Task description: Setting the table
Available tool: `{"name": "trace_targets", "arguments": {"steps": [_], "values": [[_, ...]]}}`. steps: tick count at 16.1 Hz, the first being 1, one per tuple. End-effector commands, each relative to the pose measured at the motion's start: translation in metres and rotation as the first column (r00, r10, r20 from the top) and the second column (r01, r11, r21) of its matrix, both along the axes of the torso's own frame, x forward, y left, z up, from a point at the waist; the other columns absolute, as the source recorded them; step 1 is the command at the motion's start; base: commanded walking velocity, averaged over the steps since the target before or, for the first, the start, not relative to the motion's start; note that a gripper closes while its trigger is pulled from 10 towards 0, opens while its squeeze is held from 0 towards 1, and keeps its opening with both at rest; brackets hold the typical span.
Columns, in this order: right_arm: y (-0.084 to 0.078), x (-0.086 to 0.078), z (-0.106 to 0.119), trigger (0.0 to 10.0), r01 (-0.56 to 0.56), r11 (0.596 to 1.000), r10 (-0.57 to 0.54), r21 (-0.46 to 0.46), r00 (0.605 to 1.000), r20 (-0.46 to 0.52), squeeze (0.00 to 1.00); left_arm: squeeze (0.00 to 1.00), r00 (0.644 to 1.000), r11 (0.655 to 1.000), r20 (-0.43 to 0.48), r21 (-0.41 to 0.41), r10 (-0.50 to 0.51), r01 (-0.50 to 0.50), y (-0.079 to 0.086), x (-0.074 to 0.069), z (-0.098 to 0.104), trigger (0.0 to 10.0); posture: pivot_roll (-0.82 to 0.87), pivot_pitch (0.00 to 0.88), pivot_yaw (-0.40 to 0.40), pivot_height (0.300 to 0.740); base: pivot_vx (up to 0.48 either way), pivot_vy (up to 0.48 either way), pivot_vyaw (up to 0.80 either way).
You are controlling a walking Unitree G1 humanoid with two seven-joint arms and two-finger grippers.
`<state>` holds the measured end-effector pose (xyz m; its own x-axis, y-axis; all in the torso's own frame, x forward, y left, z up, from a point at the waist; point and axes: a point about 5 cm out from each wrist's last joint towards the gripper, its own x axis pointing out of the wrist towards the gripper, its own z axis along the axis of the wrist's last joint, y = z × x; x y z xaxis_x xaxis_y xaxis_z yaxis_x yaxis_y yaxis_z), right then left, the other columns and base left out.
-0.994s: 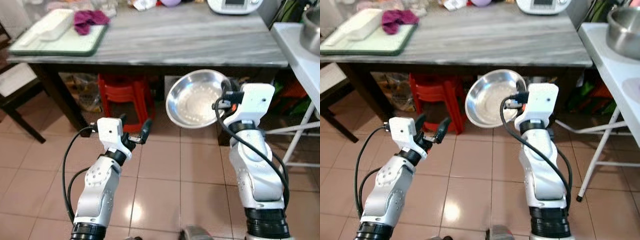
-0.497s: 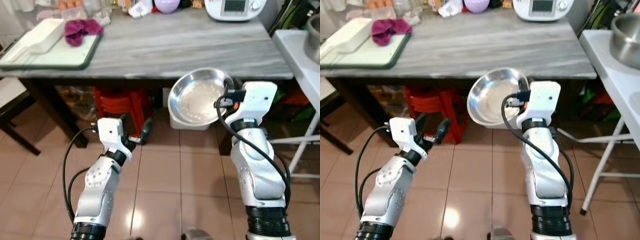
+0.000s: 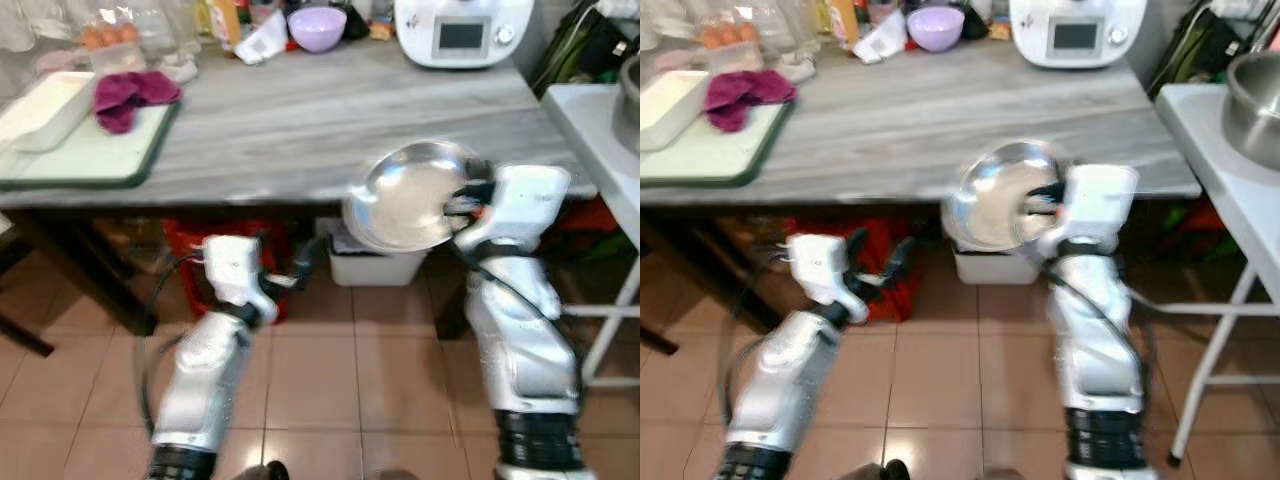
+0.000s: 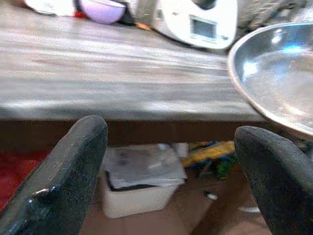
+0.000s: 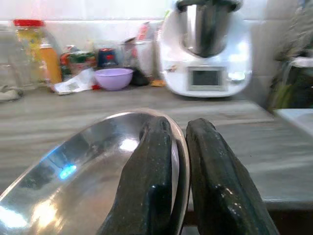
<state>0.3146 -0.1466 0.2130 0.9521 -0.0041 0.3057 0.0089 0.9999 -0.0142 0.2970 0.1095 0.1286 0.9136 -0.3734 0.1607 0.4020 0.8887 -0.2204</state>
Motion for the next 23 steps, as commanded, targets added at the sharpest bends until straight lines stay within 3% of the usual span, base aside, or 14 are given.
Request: {"name": "trace_targets", "arguments": {"steps": [1,6,12,17,23], "values": [[-0.007,-0.002,0.006,10.0,0.025,1.000,-0.025,0.000,0.999,0.033,0.00,0.00,1.000,1.000,0.003,-0.004,-0.011,0.011,-0.005,-0.001,0.001,10.0,-0.20,0.183,0.036,0.740,0.480,0.000,0.00],[-0.011,0.000,0.010,10.0,0.040,0.999,-0.040,-0.005,0.998,0.046,0.00,0.00,1.000,1.000,0.000,-0.003,-0.012,0.012,-0.005,-0.001,0.000,10.0,-0.20,0.183,0.036,0.740,0.480,0.000,0.00],[-0.014,0.001,0.009,10.0,0.050,0.999,-0.050,0.000,0.998,0.044,0.00,0.00,1.000,1.000,0.009,-0.012,0.003,-0.003,-0.001,-0.002,0.002,10.0,-0.20,0.183,0.039,0.740,0.000,0.000,0.00],[-0.019,0.002,0.007,10.0,0.061,0.998,-0.061,-0.002,0.997,0.039,0.00,0.00,1.000,0.999,0.017,0.041,0.026,-0.027,0.009,-0.013,-0.003,10.0,-0.20,0.183,0.039,0.740,0.000,0.000,0.00],[-0.043,0.017,0.004,10.0,0.105,0.994,-0.105,0.002,0.994,0.014,0.00,0.00,0.997,0.993,-0.020,0.087,-0.076,0.077,0.014,-0.030,-0.014,10.0,-0.17,0.194,0.041,0.740,0.000,0.000,0.00]]}}
